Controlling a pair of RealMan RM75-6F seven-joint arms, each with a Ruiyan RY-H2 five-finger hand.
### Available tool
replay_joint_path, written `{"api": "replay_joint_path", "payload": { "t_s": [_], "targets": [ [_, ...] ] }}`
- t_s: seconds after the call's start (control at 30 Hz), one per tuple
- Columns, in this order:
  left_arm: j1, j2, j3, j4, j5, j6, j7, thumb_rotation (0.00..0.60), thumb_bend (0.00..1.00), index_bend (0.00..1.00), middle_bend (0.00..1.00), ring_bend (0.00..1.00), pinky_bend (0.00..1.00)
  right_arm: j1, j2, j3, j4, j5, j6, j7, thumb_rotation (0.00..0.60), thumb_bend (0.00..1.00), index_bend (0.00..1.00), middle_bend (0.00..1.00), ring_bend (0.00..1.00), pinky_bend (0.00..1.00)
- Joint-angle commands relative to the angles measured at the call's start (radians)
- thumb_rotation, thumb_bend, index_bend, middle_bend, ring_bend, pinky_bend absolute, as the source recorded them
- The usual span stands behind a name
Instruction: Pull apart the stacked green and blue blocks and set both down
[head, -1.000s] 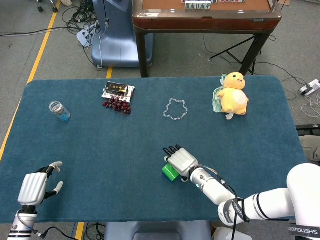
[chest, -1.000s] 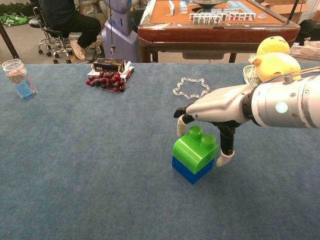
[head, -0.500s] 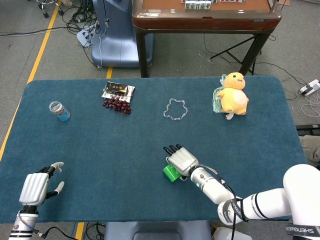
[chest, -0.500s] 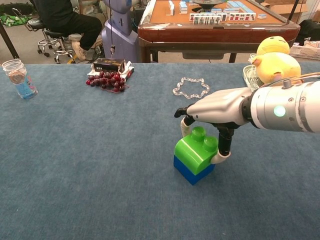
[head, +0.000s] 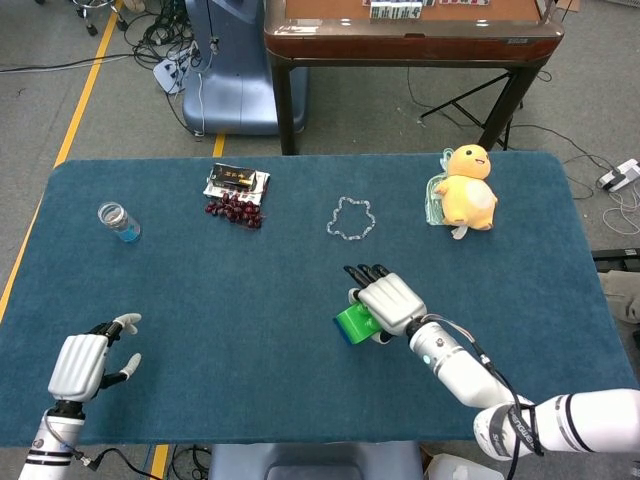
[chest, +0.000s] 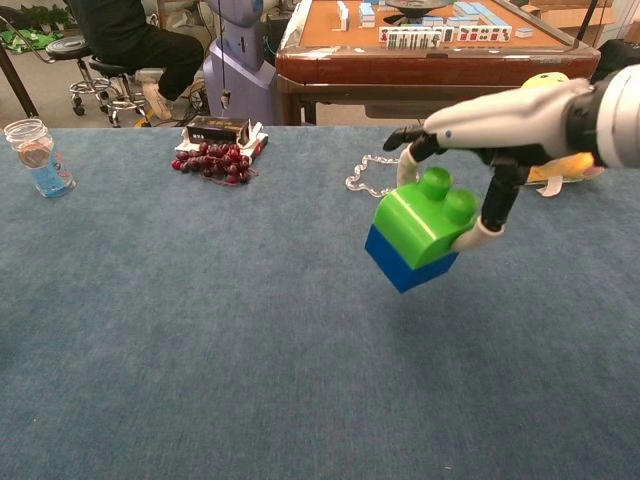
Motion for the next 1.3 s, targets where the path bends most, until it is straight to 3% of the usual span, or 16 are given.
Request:
{"api": "replay_joint_path", "payload": {
  "t_s": [0.03, 0.23, 0.4, 0.7, 1.0, 1.3],
  "targets": [
    [-0.04, 0.022, -0.019, -0.076, 0.003, -0.044, -0.009, 0.6, 0.32, 0.33, 0.4, 0.47, 0.76, -0.032, 0.063, 0.018, -0.047, -0.043, 0.027, 0.04, 0.6, 0.28, 0.56, 0.02, 0.0, 0.1],
    [-0.121, 0.038, -0.067, -0.21, -0.011, -0.124, 0.011, 0.6, 0.31, 0.32, 0.44, 0.59, 0.87, -0.08, 0.137, 0.045, -0.093, -0.108, 0.048, 0.11, 0.6, 0.28, 0.56, 0.02, 0.0, 0.1],
    [-0.204, 0.022, -0.13, -0.288, -0.06, -0.19, 0.089, 0.6, 0.28, 0.28, 0.66, 0.77, 0.99, -0.116, 0.175, 0.075, -0.101, -0.153, 0.054, 0.183, 0.6, 0.28, 0.56, 0.02, 0.0, 0.1],
    [-0.363, -0.078, -0.236, -0.298, -0.207, -0.288, 0.2, 0.6, 0.07, 0.19, 0.88, 0.97, 1.0, -0.155, 0.175, 0.13, -0.082, -0.167, 0.088, 0.239, 0.6, 0.28, 0.56, 0.02, 0.0, 0.1],
    [-0.483, -0.164, -0.311, -0.289, -0.361, -0.333, 0.209, 0.6, 0.03, 0.16, 0.97, 1.0, 1.0, -0.17, 0.126, 0.182, -0.034, -0.15, 0.118, 0.259, 0.6, 0.28, 0.56, 0.02, 0.0, 0.1],
    [-0.549, -0.228, -0.338, -0.312, -0.489, -0.287, 0.242, 0.6, 0.03, 0.16, 0.98, 1.0, 1.0, -0.181, 0.062, 0.22, 0.001, -0.166, 0.12, 0.303, 0.6, 0.28, 0.56, 0.02, 0.0, 0.1]
  ]
}}
